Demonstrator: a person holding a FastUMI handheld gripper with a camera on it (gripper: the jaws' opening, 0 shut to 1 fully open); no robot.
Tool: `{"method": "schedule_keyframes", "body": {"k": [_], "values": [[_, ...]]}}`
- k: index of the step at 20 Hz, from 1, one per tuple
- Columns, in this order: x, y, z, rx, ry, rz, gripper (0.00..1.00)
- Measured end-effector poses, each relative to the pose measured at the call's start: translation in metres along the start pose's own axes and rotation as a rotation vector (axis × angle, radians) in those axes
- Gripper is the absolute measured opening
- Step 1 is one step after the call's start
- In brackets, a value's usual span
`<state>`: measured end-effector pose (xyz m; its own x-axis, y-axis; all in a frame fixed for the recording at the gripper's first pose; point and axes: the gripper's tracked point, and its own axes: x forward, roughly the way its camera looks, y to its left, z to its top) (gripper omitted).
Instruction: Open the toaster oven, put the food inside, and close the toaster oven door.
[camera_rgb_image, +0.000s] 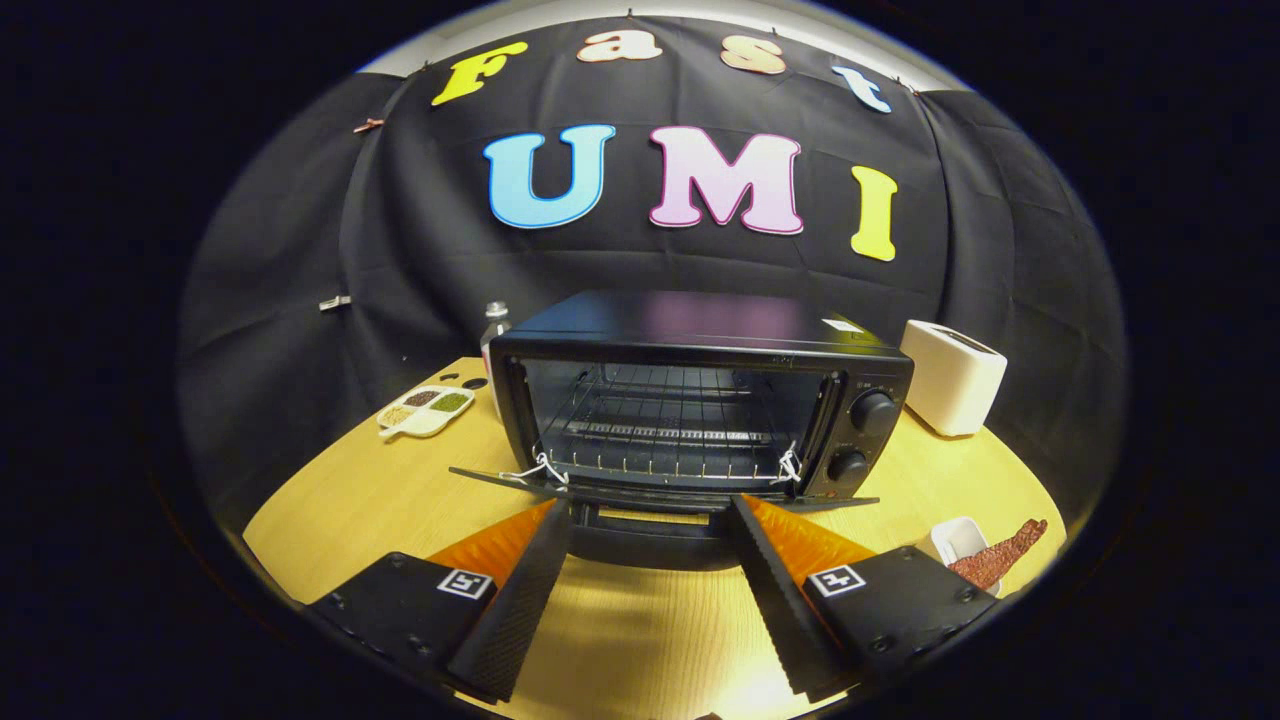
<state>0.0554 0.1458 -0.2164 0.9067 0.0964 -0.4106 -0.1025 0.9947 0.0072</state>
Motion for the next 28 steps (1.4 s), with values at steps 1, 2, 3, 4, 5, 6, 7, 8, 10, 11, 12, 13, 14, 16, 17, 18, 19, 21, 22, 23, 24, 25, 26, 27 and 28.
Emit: {"method": "schedule_keyframes", "body": {"k": [1,2,3,4,5,6,7,8,10,11,12,13,14,16,17,18,19,21,22,23,24,25,26,27,28], "values": [[-0.005,0.001,-0.003,-0.029,0.000,0.009,0.98],[-0.007,0.000,-0.010,-0.053,0.010,0.019,0.98],[-0.009,-0.001,-0.018,-0.060,0.026,0.028,0.98],[-0.011,-0.001,-0.027,-0.047,0.048,0.037,0.98],[-0.013,0.000,-0.037,-0.023,0.076,0.047,0.98],[-0.013,0.002,-0.048,0.002,0.114,0.057,0.98],[-0.013,0.002,-0.063,0.022,0.160,0.063,0.98],[-0.013,0.000,-0.075,0.035,0.204,0.059,0.98],[-0.011,-0.001,-0.085,0.056,0.251,0.068,0.98],[-0.013,-0.003,-0.084,0.068,0.262,0.071,0.98],[-0.018,-0.006,-0.080,0.079,0.263,0.075,0.98],[-0.021,-0.007,-0.073,0.089,0.249,0.080,0.98],[-0.024,-0.009,-0.063,0.095,0.231,0.086,0.98],[-0.036,-0.017,-0.047,0.105,0.203,0.090,0.99],[-0.041,-0.024,-0.038,0.110,0.188,0.087,0.99],[-0.046,-0.033,-0.029,0.110,0.175,0.079,0.99],[-0.052,-0.043,-0.019,0.104,0.161,0.069,0.99],[-0.062,-0.067,0.000,0.091,0.127,0.039,0.99],[-0.067,-0.081,0.006,0.086,0.120,0.016,0.99],[-0.072,-0.095,0.012,0.085,0.118,-0.003,0.99],[-0.078,-0.108,0.019,0.088,0.112,-0.021,0.99],[-0.083,-0.124,0.025,0.094,0.104,-0.038,0.99],[-0.085,-0.138,0.029,0.100,0.106,-0.056,0.99],[-0.088,-0.153,0.031,0.108,0.108,-0.070,0.99],[-0.092,-0.168,0.033,0.115,0.102,-0.081,0.99]]}}
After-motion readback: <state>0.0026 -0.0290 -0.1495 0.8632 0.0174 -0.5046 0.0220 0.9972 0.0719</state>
